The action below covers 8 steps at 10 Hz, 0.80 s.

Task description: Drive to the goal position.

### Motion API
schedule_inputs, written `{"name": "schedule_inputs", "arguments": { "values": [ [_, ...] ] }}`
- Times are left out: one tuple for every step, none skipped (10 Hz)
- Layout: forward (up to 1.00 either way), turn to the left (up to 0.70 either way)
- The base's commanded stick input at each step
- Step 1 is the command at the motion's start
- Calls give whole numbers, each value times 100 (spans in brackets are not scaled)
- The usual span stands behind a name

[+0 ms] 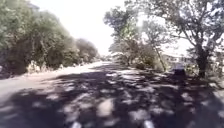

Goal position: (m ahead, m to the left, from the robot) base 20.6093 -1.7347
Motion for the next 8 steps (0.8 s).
{"name": "schedule_inputs", "arguments": {
  "values": [
    [50, 0],
    [50, 0],
    [50, 0],
    [50, 0],
    [50, 0],
    [50, 0],
    [50, 0],
    [50, 0]
  ]
}}
